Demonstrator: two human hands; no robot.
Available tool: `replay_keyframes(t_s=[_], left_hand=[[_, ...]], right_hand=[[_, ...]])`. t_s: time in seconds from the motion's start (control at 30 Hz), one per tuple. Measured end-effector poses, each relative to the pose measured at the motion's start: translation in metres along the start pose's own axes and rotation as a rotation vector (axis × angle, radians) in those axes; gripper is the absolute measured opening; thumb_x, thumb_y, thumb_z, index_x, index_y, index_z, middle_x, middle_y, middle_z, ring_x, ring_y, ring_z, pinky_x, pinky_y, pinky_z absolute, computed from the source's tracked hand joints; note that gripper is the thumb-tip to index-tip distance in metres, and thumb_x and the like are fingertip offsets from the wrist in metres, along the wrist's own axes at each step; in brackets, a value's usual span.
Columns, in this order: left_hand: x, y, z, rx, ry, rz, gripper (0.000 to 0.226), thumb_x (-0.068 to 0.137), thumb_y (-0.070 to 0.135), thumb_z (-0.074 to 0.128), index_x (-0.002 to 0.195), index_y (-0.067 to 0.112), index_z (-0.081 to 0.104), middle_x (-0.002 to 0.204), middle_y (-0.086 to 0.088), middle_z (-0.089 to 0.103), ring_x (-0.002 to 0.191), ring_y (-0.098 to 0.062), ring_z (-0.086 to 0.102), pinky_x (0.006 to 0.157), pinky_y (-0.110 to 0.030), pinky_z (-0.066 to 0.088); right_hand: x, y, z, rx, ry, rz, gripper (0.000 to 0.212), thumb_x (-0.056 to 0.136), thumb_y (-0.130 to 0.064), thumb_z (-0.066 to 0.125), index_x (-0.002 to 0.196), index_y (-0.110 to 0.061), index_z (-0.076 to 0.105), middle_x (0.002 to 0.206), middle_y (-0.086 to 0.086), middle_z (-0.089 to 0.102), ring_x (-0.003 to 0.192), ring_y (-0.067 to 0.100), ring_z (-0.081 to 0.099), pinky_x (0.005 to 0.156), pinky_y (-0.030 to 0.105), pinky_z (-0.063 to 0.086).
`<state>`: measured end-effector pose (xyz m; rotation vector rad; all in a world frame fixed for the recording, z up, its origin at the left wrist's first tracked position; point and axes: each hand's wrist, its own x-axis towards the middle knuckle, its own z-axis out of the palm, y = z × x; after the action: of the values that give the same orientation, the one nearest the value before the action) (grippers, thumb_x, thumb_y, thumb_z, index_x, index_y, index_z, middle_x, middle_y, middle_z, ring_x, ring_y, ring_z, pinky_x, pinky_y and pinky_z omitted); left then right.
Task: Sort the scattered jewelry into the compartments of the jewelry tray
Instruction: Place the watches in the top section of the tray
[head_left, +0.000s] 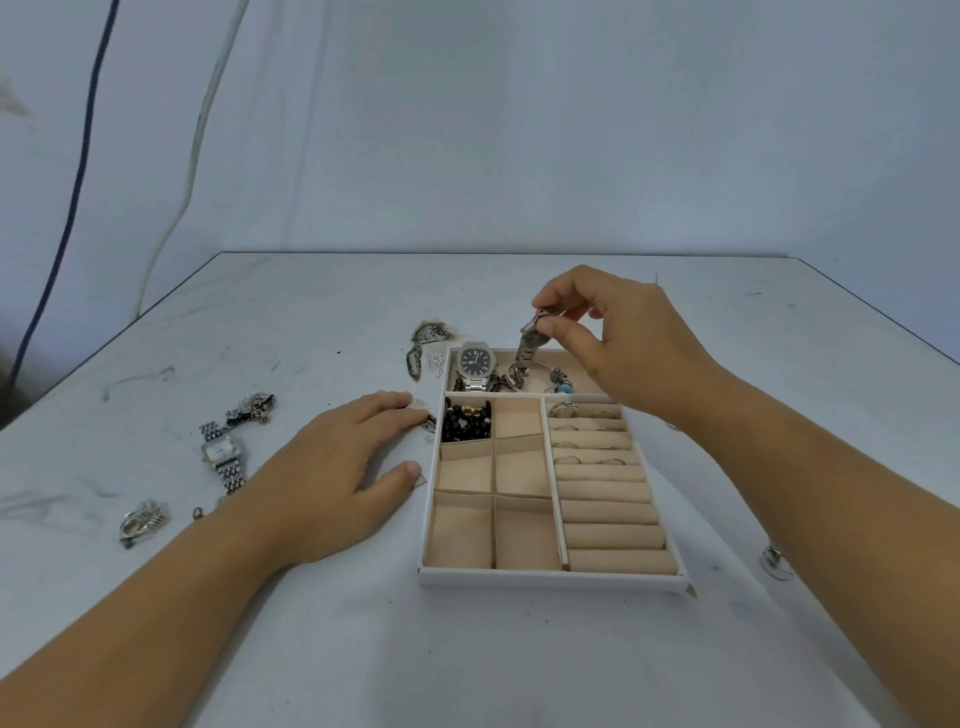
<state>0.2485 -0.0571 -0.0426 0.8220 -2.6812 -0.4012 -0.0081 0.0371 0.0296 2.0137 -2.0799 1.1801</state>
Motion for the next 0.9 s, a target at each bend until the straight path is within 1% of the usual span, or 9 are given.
replay_keyframes(t_s=[0.07, 0.2, 0.37, 0.43, 0.5, 0.53, 0.63, 0.77, 0.9], left_hand=[[0.0, 0.0, 0.0, -0.002, -0.001, 0.0, 0.065, 0.079, 0.063, 0.03, 0.139, 0.039, 0.04, 0.147, 0.021, 0.032, 0.135, 0.002, 0.028, 0.108, -0.017, 0.019], [0.001, -0.001, 0.001, -0.01, 0.0, -0.001, 0.065, 0.079, 0.063, 0.031, 0.139, 0.039, 0.04, 0.147, 0.021, 0.032, 0.135, 0.002, 0.028, 0.108, -0.017, 0.02], [0.001, -0.004, 0.001, -0.02, 0.006, 0.006, 0.062, 0.08, 0.061, 0.033, 0.138, 0.039, 0.041, 0.146, 0.021, 0.034, 0.135, 0.002, 0.029, 0.111, -0.024, 0.025], [0.001, -0.004, 0.001, -0.023, 0.006, 0.005, 0.062, 0.08, 0.062, 0.033, 0.138, 0.04, 0.041, 0.146, 0.021, 0.034, 0.134, 0.002, 0.03, 0.112, -0.026, 0.026], [0.001, -0.005, 0.001, -0.025, 0.006, 0.004, 0.062, 0.08, 0.062, 0.034, 0.138, 0.041, 0.041, 0.146, 0.022, 0.033, 0.134, 0.002, 0.03, 0.112, -0.026, 0.026], [0.001, -0.004, 0.001, -0.027, 0.007, 0.004, 0.062, 0.08, 0.062, 0.034, 0.138, 0.041, 0.041, 0.146, 0.022, 0.033, 0.134, 0.003, 0.029, 0.111, -0.025, 0.025], [0.001, -0.004, 0.001, -0.024, 0.003, 0.001, 0.063, 0.079, 0.063, 0.033, 0.138, 0.041, 0.041, 0.146, 0.023, 0.032, 0.133, 0.004, 0.028, 0.108, -0.019, 0.021], [0.002, -0.004, 0.001, -0.026, 0.003, 0.006, 0.062, 0.079, 0.063, 0.033, 0.138, 0.042, 0.04, 0.146, 0.023, 0.033, 0.133, 0.003, 0.029, 0.109, -0.021, 0.023], [0.001, -0.004, 0.001, -0.038, 0.006, 0.006, 0.062, 0.08, 0.062, 0.034, 0.137, 0.042, 0.041, 0.146, 0.023, 0.033, 0.133, 0.003, 0.029, 0.111, -0.023, 0.024]], right_hand=[[0.006, 0.0, 0.001, 0.009, -0.035, 0.023, 0.012, 0.089, -0.026, 0.061, 0.101, -0.027, 0.062, 0.091, -0.015, 0.066, 0.086, -0.002, 0.058, 0.076, 0.004, 0.039], [0.017, -0.001, 0.003, 0.029, -0.109, 0.06, 0.01, 0.089, -0.027, 0.06, 0.098, -0.03, 0.062, 0.088, -0.016, 0.066, 0.088, -0.001, 0.059, 0.076, 0.005, 0.039], [0.024, -0.007, 0.004, 0.072, -0.156, 0.078, 0.008, 0.089, -0.028, 0.059, 0.096, -0.03, 0.064, 0.087, -0.013, 0.067, 0.089, 0.003, 0.059, 0.081, 0.017, 0.043], [0.025, -0.007, 0.007, 0.075, -0.18, 0.085, 0.008, 0.089, -0.028, 0.06, 0.096, -0.029, 0.064, 0.085, -0.012, 0.067, 0.087, 0.002, 0.059, 0.078, 0.013, 0.042], [0.023, -0.006, 0.012, 0.039, -0.226, 0.095, 0.009, 0.09, -0.028, 0.059, 0.097, -0.028, 0.065, 0.084, -0.012, 0.066, 0.084, 0.002, 0.059, 0.07, 0.007, 0.04], [0.022, -0.004, 0.014, 0.019, -0.244, 0.1, 0.01, 0.09, -0.028, 0.058, 0.098, -0.027, 0.065, 0.085, -0.011, 0.065, 0.083, 0.003, 0.059, 0.067, 0.007, 0.041], [0.022, 0.001, 0.022, 0.006, -0.242, 0.13, 0.011, 0.091, -0.026, 0.057, 0.098, -0.024, 0.065, 0.085, -0.008, 0.065, 0.08, 0.006, 0.059, 0.065, 0.014, 0.042], [0.025, 0.01, 0.03, -0.02, -0.223, 0.178, 0.012, 0.092, -0.024, 0.055, 0.098, -0.022, 0.065, 0.082, -0.011, 0.061, 0.073, 0.0, 0.054, 0.059, 0.014, 0.037], [0.029, 0.016, 0.038, -0.031, -0.252, 0.183, 0.01, 0.091, -0.023, 0.057, 0.095, -0.021, 0.067, 0.089, -0.007, 0.062, 0.072, 0.004, 0.058, 0.059, 0.014, 0.043]])
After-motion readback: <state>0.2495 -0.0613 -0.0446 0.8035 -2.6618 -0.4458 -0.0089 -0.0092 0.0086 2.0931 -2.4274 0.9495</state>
